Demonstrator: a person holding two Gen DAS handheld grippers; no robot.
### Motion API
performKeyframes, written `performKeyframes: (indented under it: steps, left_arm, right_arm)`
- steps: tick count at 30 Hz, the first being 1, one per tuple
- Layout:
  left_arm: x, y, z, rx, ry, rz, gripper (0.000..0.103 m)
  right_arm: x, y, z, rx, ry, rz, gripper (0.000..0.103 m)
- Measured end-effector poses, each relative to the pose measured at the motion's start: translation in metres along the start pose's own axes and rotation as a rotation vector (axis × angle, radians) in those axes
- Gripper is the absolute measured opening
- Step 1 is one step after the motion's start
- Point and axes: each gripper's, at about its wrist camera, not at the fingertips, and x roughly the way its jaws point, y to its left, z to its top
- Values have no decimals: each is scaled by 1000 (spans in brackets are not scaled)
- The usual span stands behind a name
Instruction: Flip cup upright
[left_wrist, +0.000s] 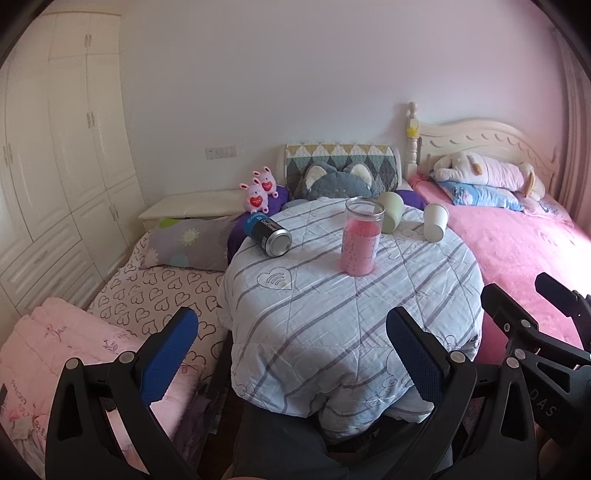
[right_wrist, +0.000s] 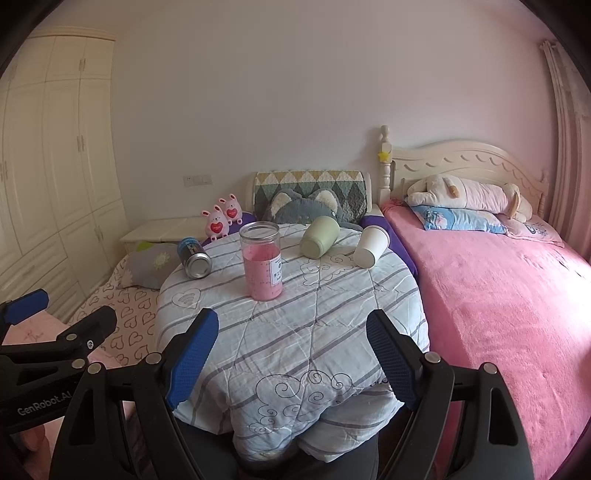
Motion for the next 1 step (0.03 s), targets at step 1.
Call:
performKeyframes:
  steps: [1]
  left_arm:
    - [0,0,0,1,2,2,103]
  right_arm:
    - [0,0,0,0,0,1,84]
